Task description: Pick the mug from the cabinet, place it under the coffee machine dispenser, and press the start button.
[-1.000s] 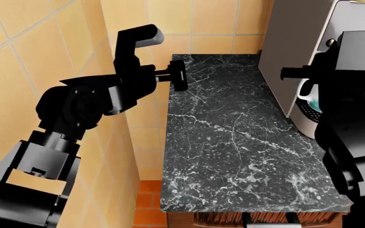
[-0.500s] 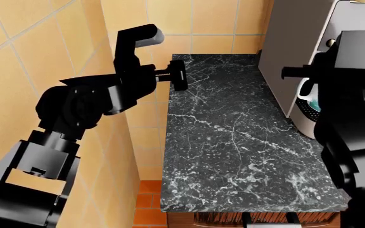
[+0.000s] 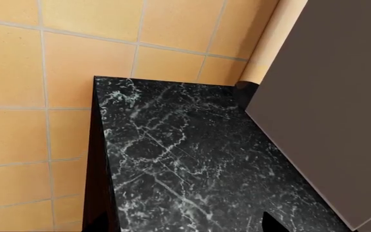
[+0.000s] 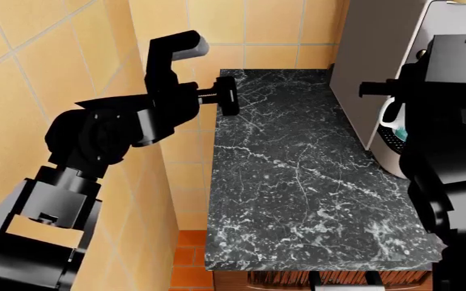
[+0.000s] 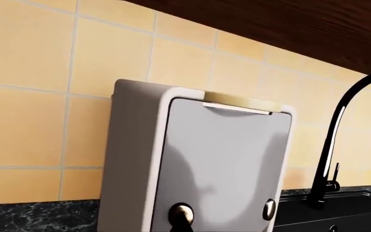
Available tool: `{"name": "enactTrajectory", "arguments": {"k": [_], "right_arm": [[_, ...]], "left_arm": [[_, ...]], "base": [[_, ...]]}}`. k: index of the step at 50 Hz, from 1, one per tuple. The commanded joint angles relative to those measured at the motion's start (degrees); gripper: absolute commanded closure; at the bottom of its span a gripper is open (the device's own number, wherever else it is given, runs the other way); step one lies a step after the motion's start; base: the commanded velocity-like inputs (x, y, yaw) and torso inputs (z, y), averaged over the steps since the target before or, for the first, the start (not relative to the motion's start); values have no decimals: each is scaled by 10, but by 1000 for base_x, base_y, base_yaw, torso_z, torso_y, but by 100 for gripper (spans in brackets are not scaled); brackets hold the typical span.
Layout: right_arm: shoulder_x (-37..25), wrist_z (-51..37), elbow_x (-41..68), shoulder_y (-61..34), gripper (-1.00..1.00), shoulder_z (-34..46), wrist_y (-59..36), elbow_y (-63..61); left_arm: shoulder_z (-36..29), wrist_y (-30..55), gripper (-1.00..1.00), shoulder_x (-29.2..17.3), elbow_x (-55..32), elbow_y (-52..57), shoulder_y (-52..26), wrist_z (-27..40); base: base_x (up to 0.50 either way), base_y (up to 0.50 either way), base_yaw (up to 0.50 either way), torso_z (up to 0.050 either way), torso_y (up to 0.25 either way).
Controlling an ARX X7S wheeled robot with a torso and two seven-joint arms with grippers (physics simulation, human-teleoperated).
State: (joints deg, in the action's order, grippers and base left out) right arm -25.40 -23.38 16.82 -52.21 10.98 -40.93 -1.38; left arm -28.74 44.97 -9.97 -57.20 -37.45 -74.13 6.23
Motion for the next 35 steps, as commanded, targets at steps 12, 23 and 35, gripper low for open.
{"name": "enactTrajectory", "arguments": {"k": [12, 23, 35], "right_arm": [[7, 4, -5, -19, 100, 9, 12, 38], [9, 4, -8, -26, 100, 12, 17, 56], [8, 2, -12, -34, 100, 12, 20, 72]], "left_arm": [[-2, -2, -100, -2, -4, -1, 0, -1], [-2, -1, -100, -3, -7, -1, 0, 1], [-1, 2, -100, -6, -12, 5, 1, 4]], "base": [[0, 0, 0, 0, 0], [0, 0, 0, 0, 0], [0, 0, 0, 0, 0]]}}
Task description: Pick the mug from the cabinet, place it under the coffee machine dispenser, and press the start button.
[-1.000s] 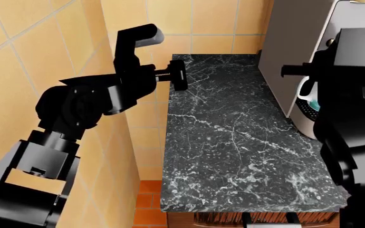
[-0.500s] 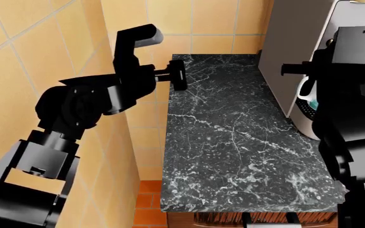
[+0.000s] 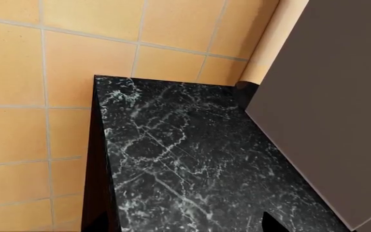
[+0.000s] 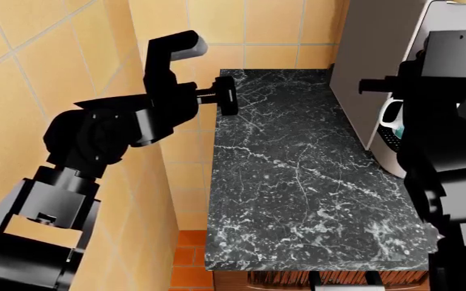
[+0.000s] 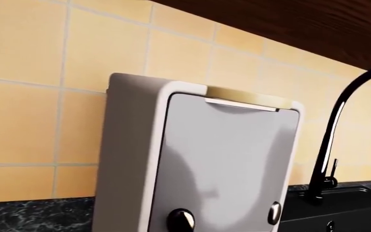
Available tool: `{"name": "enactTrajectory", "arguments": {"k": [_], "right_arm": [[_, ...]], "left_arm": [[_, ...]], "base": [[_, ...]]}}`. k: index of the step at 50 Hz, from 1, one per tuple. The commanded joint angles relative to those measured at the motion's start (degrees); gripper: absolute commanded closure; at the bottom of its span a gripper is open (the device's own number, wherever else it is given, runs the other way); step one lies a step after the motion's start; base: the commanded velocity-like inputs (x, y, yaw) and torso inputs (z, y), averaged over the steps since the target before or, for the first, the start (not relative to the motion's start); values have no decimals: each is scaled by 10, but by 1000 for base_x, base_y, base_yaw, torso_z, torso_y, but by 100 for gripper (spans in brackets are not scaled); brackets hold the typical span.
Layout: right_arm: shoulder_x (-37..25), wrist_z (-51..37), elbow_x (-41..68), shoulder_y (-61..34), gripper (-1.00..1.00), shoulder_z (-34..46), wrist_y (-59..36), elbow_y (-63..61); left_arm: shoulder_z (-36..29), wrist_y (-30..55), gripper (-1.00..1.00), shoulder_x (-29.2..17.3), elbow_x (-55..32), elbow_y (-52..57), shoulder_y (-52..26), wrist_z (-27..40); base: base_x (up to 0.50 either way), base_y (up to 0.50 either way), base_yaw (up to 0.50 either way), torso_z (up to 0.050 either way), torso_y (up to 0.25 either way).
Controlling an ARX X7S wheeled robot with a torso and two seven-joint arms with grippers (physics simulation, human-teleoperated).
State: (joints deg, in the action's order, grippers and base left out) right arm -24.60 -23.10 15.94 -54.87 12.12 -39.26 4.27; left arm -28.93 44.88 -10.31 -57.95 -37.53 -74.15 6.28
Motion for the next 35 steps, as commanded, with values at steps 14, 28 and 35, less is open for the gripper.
{"name": "enactTrajectory", "arguments": {"k": [14, 28, 35], "right_arm": [[2, 4, -2, -11, 100, 4, 9, 35], [9, 11, 6, -15, 100, 2, 10, 61], [12, 10, 10, -19, 100, -4, 12, 74]], "left_arm": [[0, 2, -100, -2, -7, 5, -1, 4], [-1, 3, -100, -4, -10, 6, -1, 5], [-1, 3, -100, -5, -12, 6, -1, 5]], "base": [[0, 0, 0, 0, 0], [0, 0, 0, 0, 0], [0, 0, 0, 0, 0]]}}
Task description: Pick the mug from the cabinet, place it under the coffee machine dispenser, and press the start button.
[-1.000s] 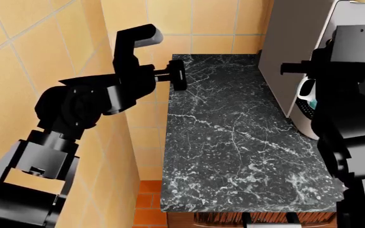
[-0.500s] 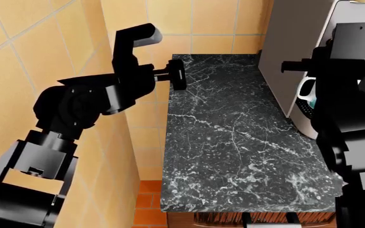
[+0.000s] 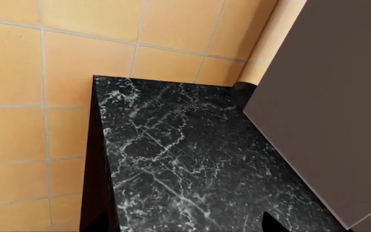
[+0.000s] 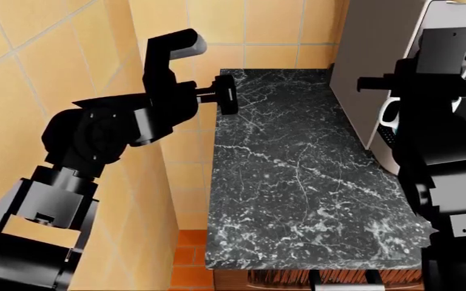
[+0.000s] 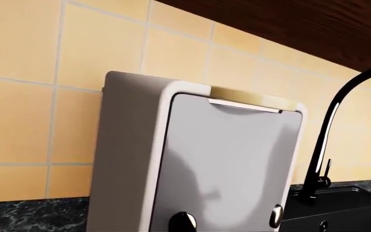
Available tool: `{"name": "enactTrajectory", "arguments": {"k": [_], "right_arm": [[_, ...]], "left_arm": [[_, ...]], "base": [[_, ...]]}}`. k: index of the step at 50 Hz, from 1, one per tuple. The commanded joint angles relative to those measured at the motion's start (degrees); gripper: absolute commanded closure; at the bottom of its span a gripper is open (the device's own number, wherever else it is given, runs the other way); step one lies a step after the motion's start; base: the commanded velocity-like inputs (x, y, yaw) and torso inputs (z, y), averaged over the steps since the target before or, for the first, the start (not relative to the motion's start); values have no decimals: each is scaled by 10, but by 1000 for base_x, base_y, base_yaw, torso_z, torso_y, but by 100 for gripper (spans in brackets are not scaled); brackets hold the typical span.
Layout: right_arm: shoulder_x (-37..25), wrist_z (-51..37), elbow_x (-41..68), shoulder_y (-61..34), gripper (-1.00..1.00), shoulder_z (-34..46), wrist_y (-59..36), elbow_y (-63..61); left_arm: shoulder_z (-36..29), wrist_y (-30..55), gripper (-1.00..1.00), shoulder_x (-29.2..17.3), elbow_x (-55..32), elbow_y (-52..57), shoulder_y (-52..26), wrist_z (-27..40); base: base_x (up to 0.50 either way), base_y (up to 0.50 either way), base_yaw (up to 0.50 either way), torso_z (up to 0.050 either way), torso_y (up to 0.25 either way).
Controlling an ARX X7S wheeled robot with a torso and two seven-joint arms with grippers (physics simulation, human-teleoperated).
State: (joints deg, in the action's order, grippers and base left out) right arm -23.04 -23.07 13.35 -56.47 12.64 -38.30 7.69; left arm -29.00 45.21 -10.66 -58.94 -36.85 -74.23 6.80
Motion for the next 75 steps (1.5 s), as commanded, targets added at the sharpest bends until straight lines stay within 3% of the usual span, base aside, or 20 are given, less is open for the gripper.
{"name": "enactTrajectory", "arguments": {"k": [1, 42, 45, 56, 57, 63, 69, 71, 75], "right_arm": [[-3, 10, 36, -3, 100, -9, 3, 43], [-2, 10, 42, -13, 100, -11, 2, 55], [-8, 3, 54, 5, 100, -22, -14, 5], [-42, -57, 157, 112, 100, -117, -151, -367], [-44, -65, 171, 119, -100, -131, -169, -404], [-50, -108, 255, 136, -100, -204, -275, -573], [-43, -130, 337, 159, -100, -280, -338, -665], [-58, -157, 383, 176, -100, -300, -329, -676], [-145, -256, 490, 235, -100, -295, -228, -676]], "left_arm": [[-1, -1, -100, -1, -2, -1, -1, 0], [-7, -5, -100, -2, -5, -8, -2, -3], [-8, -7, -100, -2, -4, -13, -3, -5], [-6, -10, -100, -10, -6, -11, 0, -7], [-5, -8, -100, -12, -8, -3, 3, -3], [-3, -3, -100, -19, -14, 15, 9, 3], [-4, -4, -100, -18, -14, 14, 9, 4], [-5, -5, -100, -17, -13, 13, 9, 3], [-6, -5, -100, -17, -13, 9, 6, 2]], "base": [[0, 0, 0, 0, 0], [0, 0, 0, 0, 0], [0, 0, 0, 0, 0], [0, 0, 0, 0, 0], [0, 0, 0, 0, 0], [0, 0, 0, 0, 0], [0, 0, 0, 0, 0], [0, 0, 0, 0, 0], [0, 0, 0, 0, 0]]}}
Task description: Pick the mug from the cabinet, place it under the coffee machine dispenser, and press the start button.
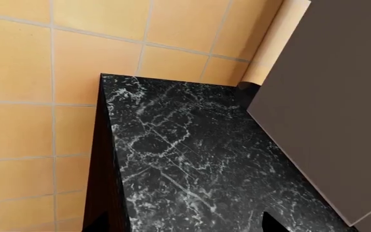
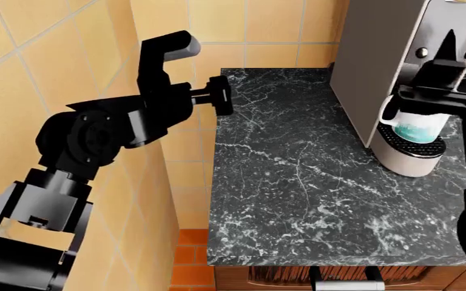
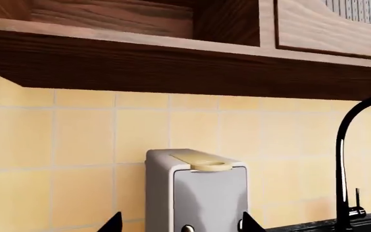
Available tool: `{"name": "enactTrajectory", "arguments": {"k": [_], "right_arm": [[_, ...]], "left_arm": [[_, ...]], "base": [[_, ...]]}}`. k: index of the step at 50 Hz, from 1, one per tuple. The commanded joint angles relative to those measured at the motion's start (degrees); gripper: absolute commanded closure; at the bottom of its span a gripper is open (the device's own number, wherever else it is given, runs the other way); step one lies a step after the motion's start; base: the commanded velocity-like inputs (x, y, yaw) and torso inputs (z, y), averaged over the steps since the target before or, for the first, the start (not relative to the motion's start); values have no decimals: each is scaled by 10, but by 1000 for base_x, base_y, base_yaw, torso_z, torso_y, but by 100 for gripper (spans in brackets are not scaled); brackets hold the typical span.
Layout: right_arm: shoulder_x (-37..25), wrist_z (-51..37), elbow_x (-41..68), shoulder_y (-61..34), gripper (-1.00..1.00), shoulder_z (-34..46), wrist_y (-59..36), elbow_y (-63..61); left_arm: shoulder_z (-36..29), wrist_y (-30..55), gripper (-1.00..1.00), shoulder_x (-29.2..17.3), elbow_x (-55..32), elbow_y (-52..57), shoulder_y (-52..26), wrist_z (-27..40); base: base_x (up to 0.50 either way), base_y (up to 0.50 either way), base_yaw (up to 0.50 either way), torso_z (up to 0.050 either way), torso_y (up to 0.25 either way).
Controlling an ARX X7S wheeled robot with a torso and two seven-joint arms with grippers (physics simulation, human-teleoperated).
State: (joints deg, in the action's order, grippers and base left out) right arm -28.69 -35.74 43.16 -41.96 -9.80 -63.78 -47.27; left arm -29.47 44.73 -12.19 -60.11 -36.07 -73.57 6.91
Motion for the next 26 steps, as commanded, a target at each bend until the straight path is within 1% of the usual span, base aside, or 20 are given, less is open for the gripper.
{"name": "enactTrajectory", "arguments": {"k": [1, 5, 13, 16, 20, 26], "right_arm": [[-110, -147, 206, 106, -100, -63, 56, -127], [-183, -193, 222, 165, -100, -25, 166, -127], [-295, -241, 189, 271, -100, 46, 348, -127], [-311, -246, 174, 304, -100, 53, 384, -126], [-318, -249, 161, 328, -100, 59, 408, -123], [-319, -248, 156, 334, -100, 65, 419, -118]], "left_arm": [[-1, -1, -100, -1, -1, 0, -1, 0], [-2, -2, -100, 0, 0, -1, -2, 0], [-2, 1, -100, 0, -3, 3, -3, 4], [-2, 1, -100, -1, -4, 4, -2, 4], [-2, 2, -100, -2, -5, 7, -1, 6], [-3, 3, -100, -2, -7, 10, -1, 8]], "base": [[0, 0, 0, 0, 0], [0, 0, 0, 0, 0], [0, 0, 0, 0, 0], [0, 0, 0, 0, 0], [0, 0, 0, 0, 0], [0, 0, 0, 0, 0]]}}
